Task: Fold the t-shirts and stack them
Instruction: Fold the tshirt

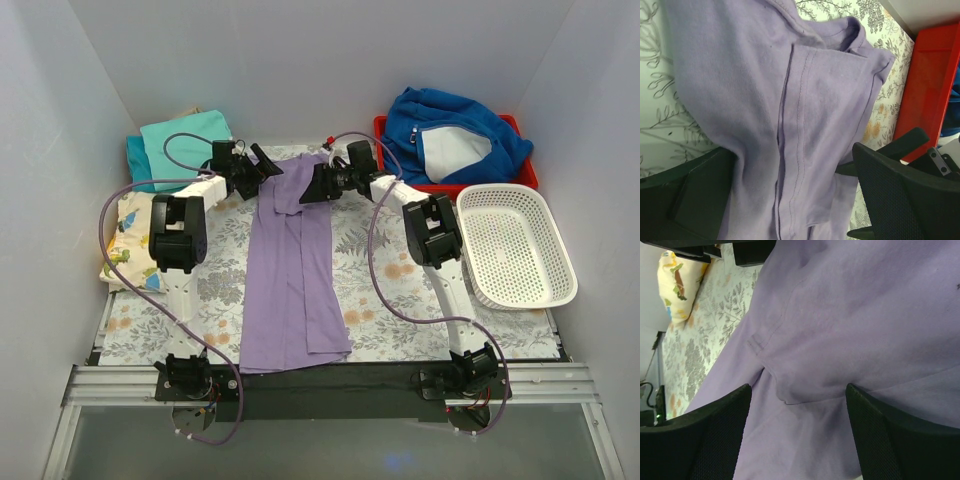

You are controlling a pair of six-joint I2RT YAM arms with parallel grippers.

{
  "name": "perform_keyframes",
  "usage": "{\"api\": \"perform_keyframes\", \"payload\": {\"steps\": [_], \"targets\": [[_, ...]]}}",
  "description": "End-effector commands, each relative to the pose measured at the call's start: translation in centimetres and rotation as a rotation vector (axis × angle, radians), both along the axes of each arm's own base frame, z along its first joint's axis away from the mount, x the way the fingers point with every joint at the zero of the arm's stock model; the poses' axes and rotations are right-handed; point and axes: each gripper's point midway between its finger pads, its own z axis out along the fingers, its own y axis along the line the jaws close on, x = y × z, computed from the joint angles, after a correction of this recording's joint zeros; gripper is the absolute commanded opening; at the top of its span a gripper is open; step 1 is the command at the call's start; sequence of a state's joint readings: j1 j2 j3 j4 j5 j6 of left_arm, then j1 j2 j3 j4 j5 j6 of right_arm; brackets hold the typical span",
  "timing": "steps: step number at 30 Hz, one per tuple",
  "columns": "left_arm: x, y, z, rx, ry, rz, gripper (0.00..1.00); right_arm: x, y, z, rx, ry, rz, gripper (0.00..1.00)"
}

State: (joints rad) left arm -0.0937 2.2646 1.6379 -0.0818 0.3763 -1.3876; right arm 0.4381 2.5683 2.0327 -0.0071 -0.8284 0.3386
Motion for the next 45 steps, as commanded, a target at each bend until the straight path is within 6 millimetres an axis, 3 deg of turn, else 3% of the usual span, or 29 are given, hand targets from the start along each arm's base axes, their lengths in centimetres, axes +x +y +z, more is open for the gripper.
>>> {"api": "perform_keyframes", "payload": {"steps": [1,6,11,16,20,26,29,30,32,33,35,36,37,38,39,40,41,43,44,45], "targets": [[0.4,-0.9,-0.1,-0.014,0.011,-0.045,0.95,1.4,-1.6,-4.4,-0.16,-0.004,-0.142,0.83],[1.8,-2.1,-1.1,-0.022,0.016,-0.078,0.95,3.4,-3.5,-4.6,-0.254,-0.054,-0.228,0.84],[1.8,-4.0,-1.7,-0.023,0.03,-0.114,0.95,5.9,-5.5,-3.7,-0.296,-0.086,-0.308,0.85],[1.4,-4.2,-1.2,-0.009,0.03,-0.112,0.95,7.9,-8.1,-3.0,-0.34,-0.113,-0.375,0.86],[1.2,-4.1,-0.5,-0.001,0.011,-0.118,0.95,8.9,-8.4,-1.8,-0.311,-0.148,-0.355,0.88],[2.7,-3.9,1.7,0.024,-0.061,-0.119,0.95,8.4,-6.4,1.9,-0.188,-0.231,-0.23,0.89],[3.6,-2.9,3.2,0.088,-0.093,-0.076,0.95,7.5,-5.8,4.9,-0.134,-0.284,-0.181,0.9],[3.6,-2.6,3.8,0.106,-0.088,-0.068,0.95,7.3,-5.7,7.1,-0.111,-0.318,-0.171,0.91],[3.2,-2.3,4.5,0.125,-0.094,-0.072,0.95,6.3,-5.5,8.5,-0.084,-0.339,-0.142,0.91],[2.2,-2.1,5.3,0.124,-0.092,-0.071,0.95,5.7,-5.4,10.9,-0.062,-0.373,-0.133,0.91],[0.8,-1.8,5.5,0.147,-0.077,-0.053,0.95,4.3,-5.6,11.4,-0.059,-0.365,-0.118,0.91],[0.0,-1.4,5.9,0.157,-0.074,-0.042,0.95,3.4,-5.6,13.6,-0.046,-0.395,-0.11,0.91],[-2.2,-1.0,5.6,0.163,-0.04,-0.038,0.95,2.8,-5.9,14.0,-0.054,-0.393,-0.117,0.91],[-3.3,-0.5,5.9,0.18,-0.036,-0.022,0.95,1.6,-6.6,12.1,-0.087,-0.346,-0.124,0.91],[-4.5,-0.2,5.8,0.189,-0.023,-0.01,0.95,0.5,-7.1,14.3,-0.08,-0.374,-0.131,0.91],[-7.2,0.5,5.5,0.201,0.009,0.003,0.95,-0.4,-7.6,14.2,-0.096,-0.359,-0.144,0.91],[-8.4,0.9,5.5,0.204,0.018,0.02,0.95,-3.0,-8.6,13.4,-0.115,-0.318,-0.139,0.91],[-11.6,1.0,5.0,0.193,0.06,0.039,0.95,-5.8,-9.8,12.2,-0.142,-0.263,-0.147,0.91],[-14.2,1.4,4.7,0.201,0.079,0.045,0.95,-8.7,-10.9,11.3,-0.155,-0.226,-0.141,0.91],[-15.6,1.6,4.7,0.204,0.087,0.07,0.95,-10.6,-11.4,10.3,-0.166,-0.188,-0.137,0.91]]}}
